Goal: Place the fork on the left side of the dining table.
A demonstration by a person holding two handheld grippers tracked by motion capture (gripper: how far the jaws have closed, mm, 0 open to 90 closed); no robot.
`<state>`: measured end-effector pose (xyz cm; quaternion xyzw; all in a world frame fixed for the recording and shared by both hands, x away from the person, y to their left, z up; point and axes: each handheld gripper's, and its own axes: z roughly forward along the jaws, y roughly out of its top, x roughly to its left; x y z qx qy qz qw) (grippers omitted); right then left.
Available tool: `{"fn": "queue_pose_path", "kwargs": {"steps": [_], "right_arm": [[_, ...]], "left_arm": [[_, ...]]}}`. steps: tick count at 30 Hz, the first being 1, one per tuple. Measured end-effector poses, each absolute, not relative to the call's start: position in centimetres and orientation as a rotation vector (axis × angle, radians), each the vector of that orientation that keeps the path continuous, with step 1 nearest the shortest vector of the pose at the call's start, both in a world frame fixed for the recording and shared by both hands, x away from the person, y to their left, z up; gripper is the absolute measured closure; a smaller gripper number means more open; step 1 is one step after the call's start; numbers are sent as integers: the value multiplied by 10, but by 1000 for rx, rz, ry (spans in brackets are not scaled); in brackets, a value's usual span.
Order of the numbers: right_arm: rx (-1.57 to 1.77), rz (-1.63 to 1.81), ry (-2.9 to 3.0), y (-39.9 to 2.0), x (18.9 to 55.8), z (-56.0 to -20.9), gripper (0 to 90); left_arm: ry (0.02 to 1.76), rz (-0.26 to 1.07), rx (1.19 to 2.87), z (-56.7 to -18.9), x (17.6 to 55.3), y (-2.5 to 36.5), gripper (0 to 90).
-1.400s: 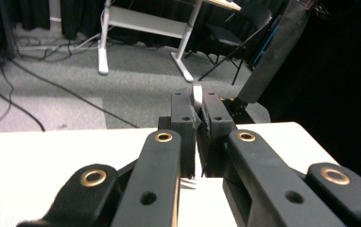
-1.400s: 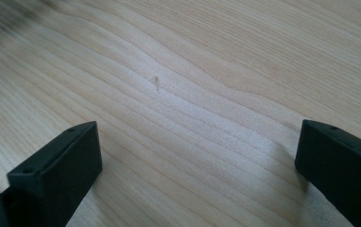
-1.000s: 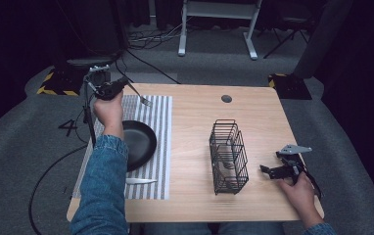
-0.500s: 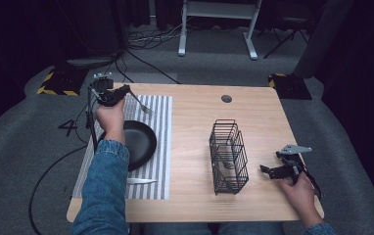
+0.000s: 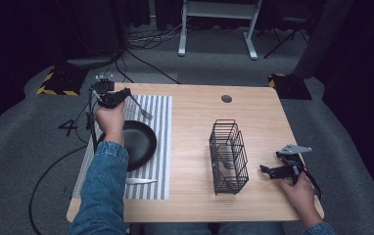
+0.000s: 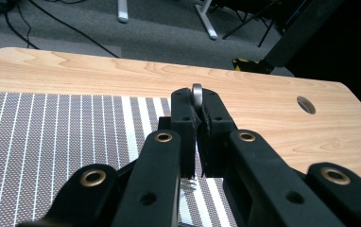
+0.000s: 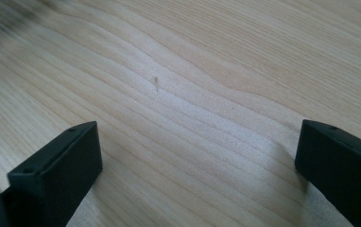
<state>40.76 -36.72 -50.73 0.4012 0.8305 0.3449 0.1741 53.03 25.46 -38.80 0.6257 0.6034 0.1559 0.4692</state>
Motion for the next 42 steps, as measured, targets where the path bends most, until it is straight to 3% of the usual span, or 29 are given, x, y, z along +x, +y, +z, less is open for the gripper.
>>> {"fn": "queue_pose_path", "kwargs": {"steps": [8, 14, 16, 23, 42], "right_arm": [[1137, 978, 2354, -367, 408, -507, 14], [1141, 975, 2352, -367, 408, -507, 16], [1141, 975, 2352, -367, 408, -507, 16], [1140, 975, 2352, -367, 408, -507, 16], [1145, 975, 2346, -367, 408, -507, 20]], "left_arm": [[1502, 354, 1510, -393, 536, 264, 842], [1539, 346, 1510, -398, 541, 276, 771], [1555, 331, 1504, -401, 544, 280, 696], [1614, 325, 1505, -411, 548, 291, 628], [1672, 234, 1474, -437, 551, 303, 577]]}}
